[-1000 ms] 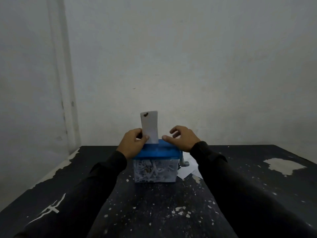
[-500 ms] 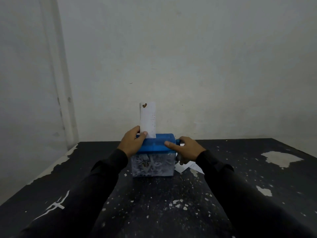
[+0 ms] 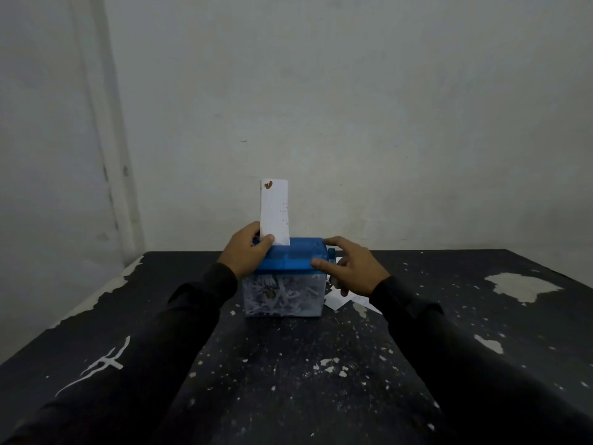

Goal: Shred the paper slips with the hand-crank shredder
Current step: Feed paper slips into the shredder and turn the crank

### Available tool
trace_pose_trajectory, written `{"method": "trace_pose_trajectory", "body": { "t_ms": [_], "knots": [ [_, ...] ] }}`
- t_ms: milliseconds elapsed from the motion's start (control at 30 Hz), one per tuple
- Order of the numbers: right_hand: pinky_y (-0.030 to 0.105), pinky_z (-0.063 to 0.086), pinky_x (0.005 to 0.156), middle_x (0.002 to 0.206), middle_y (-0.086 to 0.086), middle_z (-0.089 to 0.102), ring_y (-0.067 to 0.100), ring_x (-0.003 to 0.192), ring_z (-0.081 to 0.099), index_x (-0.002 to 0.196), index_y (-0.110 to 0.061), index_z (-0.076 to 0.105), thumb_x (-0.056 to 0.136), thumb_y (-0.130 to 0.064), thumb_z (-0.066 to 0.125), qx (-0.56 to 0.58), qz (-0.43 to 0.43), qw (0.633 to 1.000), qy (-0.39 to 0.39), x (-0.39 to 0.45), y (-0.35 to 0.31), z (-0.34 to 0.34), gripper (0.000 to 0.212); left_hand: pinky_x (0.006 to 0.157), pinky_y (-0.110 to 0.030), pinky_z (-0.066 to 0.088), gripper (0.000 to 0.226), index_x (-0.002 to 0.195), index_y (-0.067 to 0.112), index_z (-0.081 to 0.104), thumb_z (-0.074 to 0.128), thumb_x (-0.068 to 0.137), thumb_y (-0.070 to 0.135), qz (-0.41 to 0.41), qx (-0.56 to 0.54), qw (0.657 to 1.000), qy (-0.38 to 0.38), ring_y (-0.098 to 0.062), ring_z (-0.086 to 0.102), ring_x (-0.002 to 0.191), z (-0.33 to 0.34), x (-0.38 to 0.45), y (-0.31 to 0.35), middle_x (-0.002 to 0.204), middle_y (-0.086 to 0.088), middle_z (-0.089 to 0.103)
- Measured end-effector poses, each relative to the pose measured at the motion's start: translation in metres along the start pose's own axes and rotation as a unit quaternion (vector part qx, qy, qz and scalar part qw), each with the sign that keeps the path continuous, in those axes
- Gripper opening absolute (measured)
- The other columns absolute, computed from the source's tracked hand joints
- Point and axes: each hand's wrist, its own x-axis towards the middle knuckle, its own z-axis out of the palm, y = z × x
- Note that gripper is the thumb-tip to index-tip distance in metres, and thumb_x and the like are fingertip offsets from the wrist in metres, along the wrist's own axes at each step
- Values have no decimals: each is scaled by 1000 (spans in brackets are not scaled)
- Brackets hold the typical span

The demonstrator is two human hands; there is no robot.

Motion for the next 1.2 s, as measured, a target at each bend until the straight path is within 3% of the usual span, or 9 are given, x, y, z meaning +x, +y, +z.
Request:
{"method": "trace_pose_trajectory", "body": {
  "t_ms": [133, 300, 433, 533, 733, 833, 900, 1033, 1200],
  "knots": [
    [29, 50, 43, 82, 1, 68, 10, 48, 60, 141, -18, 51, 86, -47, 76, -5, 6, 1000, 4, 3, -5, -3, 67, 71, -16, 45, 24, 115, 3, 63, 58, 103, 24, -2, -10, 1000, -13, -25, 64, 103, -1, 1, -3, 113, -9, 67],
    [15, 43, 48, 102, 2, 69, 7, 59, 64, 140, -18, 53, 84, -50, 77, -66, -10, 998, 9, 8, -6, -6, 69, 75, -16, 51, 63, 125, 19, 62, 81, 77, 57, -9, -46, 998, -29, -4, 63, 99, -2, -8, 5, 113, 8, 67],
    [22, 54, 64, 90, -1, 70, 7, 69, 67, 139, -21, 43, 80, -28, 86, -26, 1, 996, -83, -1, 3, -18, 74, 72, -17, 49, 61, 120, 21, 64, 81, 75, 57, -37, -34, 998, -48, -3, 62, 94, -4, -6, 10, 113, 5, 67],
    [41, 61, 79, 100, 18, 70, 18, 80, 71, 140, -16, 48, 84, -9, 81, 36, -21, 995, -92, -10, 16, -26, 65, 73, -22, 50, 65, 118, 20, 67, 78, 71, 64, -49, -29, 996, -67, -11, 65, 95, -4, -4, 10, 111, 1, 69],
    [31, 60, 70, 95, 8, 73, 19, 72, 71, 139, -4, 56, 95, -13, 68, 29, -81, 995, -53, -18, 21, -24, 46, 72, -15, 47, 67, 126, 16, 67, 79, 75, 58, -41, -29, 996, -73, -10, 63, 95, -5, -2, 10, 116, 0, 68],
    [33, 59, 64, 82, 12, 73, 26, 66, 69, 117, 0, 68, 102, -16, 58, 39, -112, 993, -20, -11, 9, -30, 24, 79, -21, 49, 67, 124, 17, 67, 79, 73, 59, -36, -31, 996, -72, -16, 64, 101, -5, -2, 8, 117, 0, 68],
    [31, 57, 58, 75, 17, 71, 26, 61, 68, 98, 4, 70, 104, -20, 55, 35, -112, 993, -5, 3, -2, -34, 29, 83, -24, 51, 69, 122, 18, 68, 78, 70, 62, -30, -29, 997, -72, -17, 65, 102, -6, -2, 7, 116, -1, 69],
    [30, 53, 51, 63, 13, 62, 23, 52, 62, 88, 9, 67, 103, -37, 55, 64, -40, 997, 6, 41, -8, -43, 49, 83, -24, 53, 67, 121, 18, 68, 78, 70, 61, -24, -25, 997, -75, -14, 65, 99, -5, -2, 6, 115, 0, 70],
    [26, 44, 40, 59, 6, 57, 19, 41, 52, 97, -10, 55, 99, -38, 63, 105, 42, 990, 83, 75, 7, -28, 29, 73, -16, 49, 58, 114, 21, 69, 81, 71, 58, -30, -30, 997, -67, -4, 65, 92, -5, -4, 9, 109, 1, 71]
  ]
}}
